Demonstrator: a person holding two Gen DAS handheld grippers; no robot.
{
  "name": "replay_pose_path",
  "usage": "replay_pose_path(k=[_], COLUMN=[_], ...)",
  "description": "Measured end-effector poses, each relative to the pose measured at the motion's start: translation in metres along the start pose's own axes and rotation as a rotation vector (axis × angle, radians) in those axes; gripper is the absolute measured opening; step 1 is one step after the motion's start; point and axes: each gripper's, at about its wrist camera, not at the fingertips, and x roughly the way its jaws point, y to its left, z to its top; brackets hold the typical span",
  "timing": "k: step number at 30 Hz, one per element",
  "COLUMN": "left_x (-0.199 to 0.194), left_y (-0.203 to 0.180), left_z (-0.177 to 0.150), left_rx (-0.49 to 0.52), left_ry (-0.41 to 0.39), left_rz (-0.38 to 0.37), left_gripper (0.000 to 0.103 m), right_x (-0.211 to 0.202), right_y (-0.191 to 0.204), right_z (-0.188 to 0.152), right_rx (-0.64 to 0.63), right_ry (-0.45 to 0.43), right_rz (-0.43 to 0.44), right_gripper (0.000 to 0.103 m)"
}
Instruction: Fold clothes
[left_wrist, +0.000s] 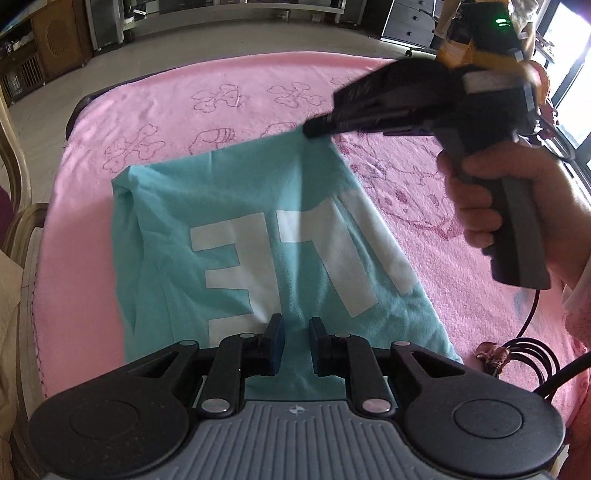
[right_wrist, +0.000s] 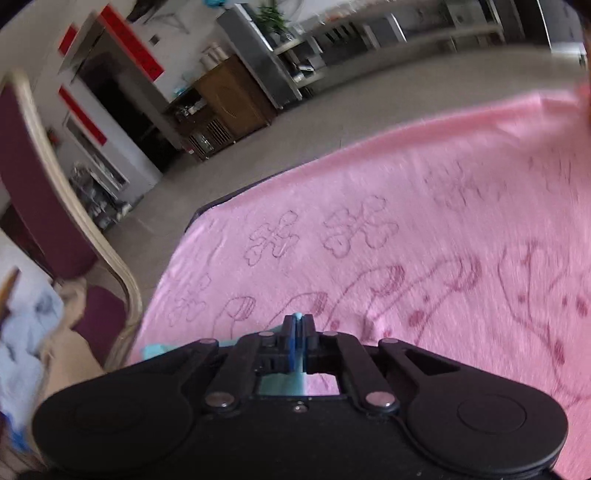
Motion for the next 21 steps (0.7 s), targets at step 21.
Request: replay_pose_path(k=[21], left_x=[-0.120], left_y=[0.020], left_z=[-0.056], left_rx=[-0.214], left_ry=[-0.223], left_rz=[0.224], left_gripper=[0.048], right_x=[-0.251], right_y=[0.028], right_z=[-0.019], right_rx=[-0.017], right_ry=[-0.134], right_rz=[-0.038], right_gripper=[0.046])
